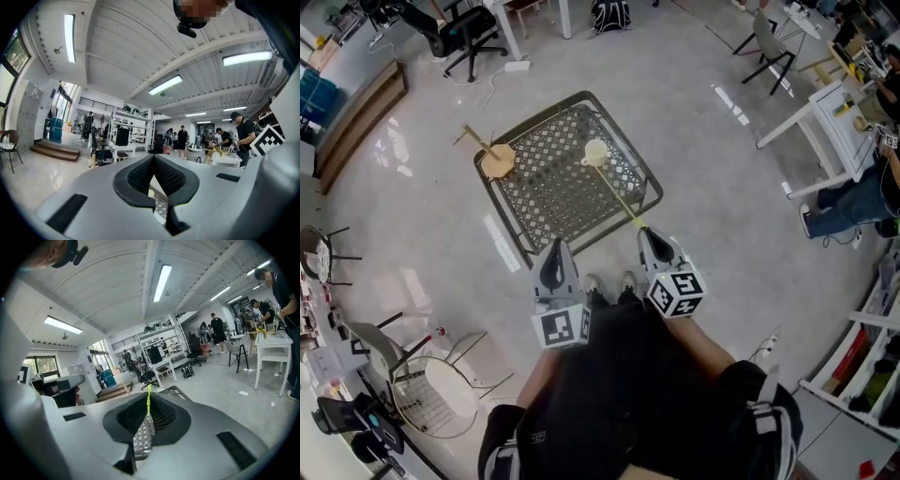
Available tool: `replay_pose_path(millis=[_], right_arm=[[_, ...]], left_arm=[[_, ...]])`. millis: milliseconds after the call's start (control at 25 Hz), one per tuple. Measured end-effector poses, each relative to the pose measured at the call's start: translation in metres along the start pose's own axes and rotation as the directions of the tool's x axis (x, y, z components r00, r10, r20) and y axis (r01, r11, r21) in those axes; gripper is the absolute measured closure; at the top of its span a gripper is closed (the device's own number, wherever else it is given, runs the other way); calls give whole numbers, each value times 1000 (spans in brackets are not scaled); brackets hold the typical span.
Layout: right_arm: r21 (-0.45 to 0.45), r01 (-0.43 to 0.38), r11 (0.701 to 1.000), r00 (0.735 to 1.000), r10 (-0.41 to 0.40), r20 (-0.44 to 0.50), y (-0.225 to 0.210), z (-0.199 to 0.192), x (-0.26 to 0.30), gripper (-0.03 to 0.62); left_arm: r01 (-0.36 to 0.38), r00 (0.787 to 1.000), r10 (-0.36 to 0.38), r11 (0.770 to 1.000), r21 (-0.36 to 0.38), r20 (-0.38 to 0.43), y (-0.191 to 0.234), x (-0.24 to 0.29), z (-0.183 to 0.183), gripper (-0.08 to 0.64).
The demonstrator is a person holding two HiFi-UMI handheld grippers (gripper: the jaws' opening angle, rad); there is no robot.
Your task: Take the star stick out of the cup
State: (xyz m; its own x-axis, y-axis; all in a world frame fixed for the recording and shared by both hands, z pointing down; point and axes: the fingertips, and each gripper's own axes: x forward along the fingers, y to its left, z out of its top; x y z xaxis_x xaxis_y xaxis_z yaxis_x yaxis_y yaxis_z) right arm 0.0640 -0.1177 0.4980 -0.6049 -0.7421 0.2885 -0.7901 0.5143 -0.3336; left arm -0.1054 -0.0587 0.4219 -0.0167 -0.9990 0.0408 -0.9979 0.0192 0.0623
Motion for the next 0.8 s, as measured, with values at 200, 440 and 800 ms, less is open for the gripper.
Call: replay_pose_path(millis=[200,440,800], right_arm=[[-9,7,1000,1000,-7,-2,-3,-1,-2,572],[-12,6,1000,1000,-6,-3,-3,-2,-5,572],[-5,9,1000,1000,-9,-4,-5,-2,-8,572]], left_arm=[[4,1000,-4,1000,-3,0,-3,1,-2,545],[8,1000,-8,1000,-6,7,-6,0,0,545],[13,1000,-13,1000,-4,6,-10,-2,1,545]])
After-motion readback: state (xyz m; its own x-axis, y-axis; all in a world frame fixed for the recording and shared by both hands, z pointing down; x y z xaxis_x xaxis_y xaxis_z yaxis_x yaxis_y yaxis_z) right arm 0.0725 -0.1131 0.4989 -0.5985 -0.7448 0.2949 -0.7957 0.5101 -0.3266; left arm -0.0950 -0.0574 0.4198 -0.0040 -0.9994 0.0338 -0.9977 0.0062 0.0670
